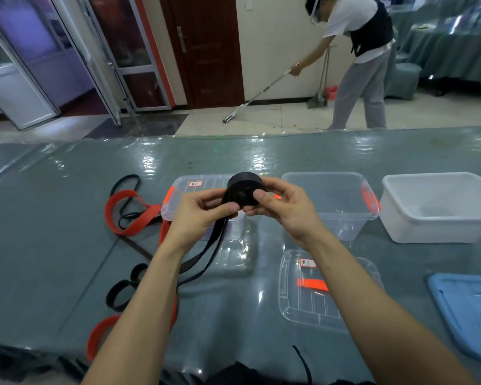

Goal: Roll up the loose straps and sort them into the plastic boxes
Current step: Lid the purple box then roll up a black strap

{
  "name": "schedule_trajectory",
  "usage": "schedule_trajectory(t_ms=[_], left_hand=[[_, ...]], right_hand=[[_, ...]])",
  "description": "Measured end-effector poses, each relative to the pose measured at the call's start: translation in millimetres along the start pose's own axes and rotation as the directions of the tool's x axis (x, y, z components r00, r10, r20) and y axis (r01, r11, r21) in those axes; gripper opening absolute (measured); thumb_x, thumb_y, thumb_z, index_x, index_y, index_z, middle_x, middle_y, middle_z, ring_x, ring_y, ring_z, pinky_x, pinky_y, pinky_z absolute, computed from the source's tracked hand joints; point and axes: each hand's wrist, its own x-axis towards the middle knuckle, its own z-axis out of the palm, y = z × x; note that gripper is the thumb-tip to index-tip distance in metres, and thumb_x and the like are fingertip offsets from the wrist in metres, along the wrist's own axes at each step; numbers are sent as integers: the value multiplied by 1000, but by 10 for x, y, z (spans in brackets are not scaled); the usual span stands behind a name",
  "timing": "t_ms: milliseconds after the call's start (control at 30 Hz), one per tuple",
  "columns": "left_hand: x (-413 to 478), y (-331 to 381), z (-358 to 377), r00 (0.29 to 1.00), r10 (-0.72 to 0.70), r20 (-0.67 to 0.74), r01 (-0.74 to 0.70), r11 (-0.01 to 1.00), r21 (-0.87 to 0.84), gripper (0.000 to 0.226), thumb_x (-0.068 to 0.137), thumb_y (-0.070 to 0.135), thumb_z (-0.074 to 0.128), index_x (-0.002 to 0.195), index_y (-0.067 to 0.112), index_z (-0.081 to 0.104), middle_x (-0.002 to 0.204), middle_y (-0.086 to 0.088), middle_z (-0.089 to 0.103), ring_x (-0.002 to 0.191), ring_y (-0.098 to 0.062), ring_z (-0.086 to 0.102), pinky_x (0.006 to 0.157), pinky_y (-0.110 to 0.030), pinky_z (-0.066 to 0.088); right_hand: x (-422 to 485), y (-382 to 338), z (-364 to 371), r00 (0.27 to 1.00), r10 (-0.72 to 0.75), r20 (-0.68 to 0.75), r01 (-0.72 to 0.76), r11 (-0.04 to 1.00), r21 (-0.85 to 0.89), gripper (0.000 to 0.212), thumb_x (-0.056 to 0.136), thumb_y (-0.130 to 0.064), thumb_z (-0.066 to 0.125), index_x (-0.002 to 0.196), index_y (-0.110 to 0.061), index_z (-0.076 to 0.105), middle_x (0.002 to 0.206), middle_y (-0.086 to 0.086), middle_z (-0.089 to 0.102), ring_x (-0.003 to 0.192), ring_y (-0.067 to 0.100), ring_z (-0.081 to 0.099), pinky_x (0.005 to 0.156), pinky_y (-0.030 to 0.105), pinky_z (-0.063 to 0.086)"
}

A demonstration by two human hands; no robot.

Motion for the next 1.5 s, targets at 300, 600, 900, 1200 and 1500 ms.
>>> schedule_trajectory(t_ms=[300, 600, 900, 1200, 1500], left_hand=[[37, -74, -103, 999, -20, -41, 13, 986, -166, 39, 93, 38, 86, 128, 21, 81, 127, -14, 79, 119, -33, 77, 99, -39, 63], [174, -16, -54, 997, 20, -73, -23, 999, -35, 36, 78, 22, 91, 112, 14, 85, 109, -11, 84, 102, -25, 83, 88, -28, 64], [547, 539, -206, 927, -176, 330, -98, 737, 669, 28, 79, 35, 97, 105, 32, 88, 89, 8, 85, 89, -13, 82, 94, -43, 65], [429, 133, -149, 986, 33, 164, -44, 997, 66, 40, 83, 15, 91, 119, 31, 85, 117, -6, 83, 114, -21, 79, 98, -28, 61], [445, 72, -154, 998, 5, 62, -11, 995, 101, 39, 78, 18, 96, 115, 21, 85, 112, -8, 84, 109, -24, 81, 98, -34, 64]], right_hand=[[100, 200, 147, 995, 96, -5, -92, 974, 208, 40, 91, -19, 76, 125, 3, 70, 116, 26, 77, 95, 36, 80, 87, 35, 63], [144, 204, 24, 997, 72, 20, -73, 995, 72, 35, 89, -20, 80, 119, -4, 71, 119, 25, 75, 92, 42, 80, 82, 38, 65], [287, -213, -230, 958, 225, 176, -24, 677, -735, 32, 83, -29, 93, 108, -21, 74, 92, -7, 79, 56, 22, 75, 51, 23, 51], [391, -253, -200, 996, 21, 83, 7, 944, -329, 24, 84, -3, 88, 104, -9, 77, 99, 22, 77, 70, 31, 79, 68, 23, 58], [463, -124, -191, 981, 148, 123, -96, 931, -353, 43, 82, -20, 92, 118, -7, 74, 112, 16, 78, 86, 40, 80, 83, 42, 65]])
